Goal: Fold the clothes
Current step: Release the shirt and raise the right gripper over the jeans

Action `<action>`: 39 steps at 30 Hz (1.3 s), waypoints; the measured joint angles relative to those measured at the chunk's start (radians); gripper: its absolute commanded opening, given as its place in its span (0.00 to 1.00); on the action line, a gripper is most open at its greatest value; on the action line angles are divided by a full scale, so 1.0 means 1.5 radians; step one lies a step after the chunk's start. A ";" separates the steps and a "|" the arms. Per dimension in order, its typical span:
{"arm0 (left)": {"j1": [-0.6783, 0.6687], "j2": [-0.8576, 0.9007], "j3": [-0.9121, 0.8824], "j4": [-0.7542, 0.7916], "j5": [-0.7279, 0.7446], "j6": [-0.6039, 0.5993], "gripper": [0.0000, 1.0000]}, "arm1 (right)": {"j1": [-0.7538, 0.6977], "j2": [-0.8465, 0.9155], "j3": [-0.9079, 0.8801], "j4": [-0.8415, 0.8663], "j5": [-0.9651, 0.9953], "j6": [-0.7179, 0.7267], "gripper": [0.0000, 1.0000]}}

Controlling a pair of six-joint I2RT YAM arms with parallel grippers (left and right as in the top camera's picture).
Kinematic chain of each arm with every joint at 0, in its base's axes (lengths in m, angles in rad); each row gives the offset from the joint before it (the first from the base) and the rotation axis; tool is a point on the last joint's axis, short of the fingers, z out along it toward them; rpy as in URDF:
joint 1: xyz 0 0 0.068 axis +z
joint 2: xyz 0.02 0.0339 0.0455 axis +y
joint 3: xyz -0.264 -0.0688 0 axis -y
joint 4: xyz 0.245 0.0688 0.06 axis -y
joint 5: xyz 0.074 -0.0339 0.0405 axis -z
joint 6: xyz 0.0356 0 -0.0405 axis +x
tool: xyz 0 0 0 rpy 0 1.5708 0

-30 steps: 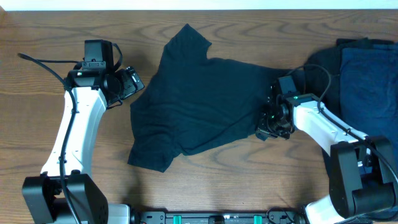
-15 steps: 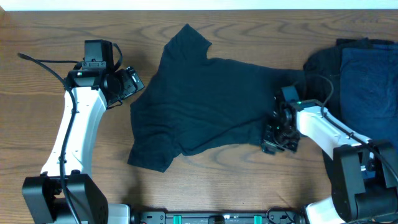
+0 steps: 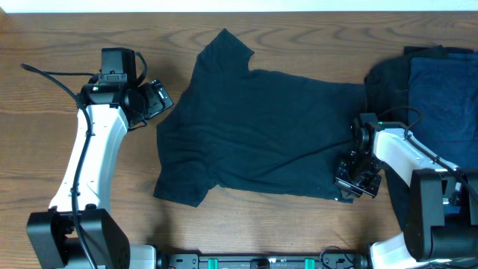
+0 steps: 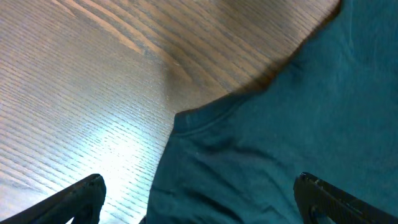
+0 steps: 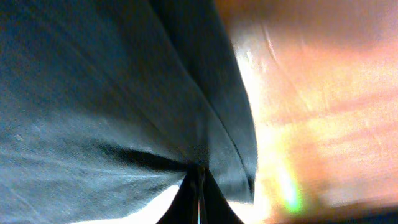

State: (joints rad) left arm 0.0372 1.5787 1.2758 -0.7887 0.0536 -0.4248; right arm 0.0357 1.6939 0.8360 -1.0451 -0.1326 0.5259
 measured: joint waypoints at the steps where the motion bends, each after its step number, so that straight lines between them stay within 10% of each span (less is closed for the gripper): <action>1: 0.000 0.000 0.000 0.000 0.000 0.000 0.98 | 0.000 0.000 0.002 -0.010 0.002 -0.002 0.02; 16: 0.000 0.000 0.000 0.000 0.000 0.000 0.98 | -0.037 -0.133 0.166 -0.126 0.039 -0.063 0.09; 20: 0.000 0.000 0.000 0.000 0.000 0.000 0.98 | -0.073 -0.167 0.251 -0.132 0.050 -0.090 0.52; 22: 0.000 0.000 0.000 0.000 0.000 0.000 0.98 | -0.091 -0.181 0.281 -0.130 0.060 -0.098 0.99; 39: 0.000 0.000 0.000 0.000 0.000 0.000 0.98 | -0.104 -0.190 0.290 -0.133 0.074 -0.109 0.99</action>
State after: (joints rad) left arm 0.0372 1.5787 1.2758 -0.7883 0.0536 -0.4248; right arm -0.1207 1.4094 1.2705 -1.2442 -0.0216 0.3622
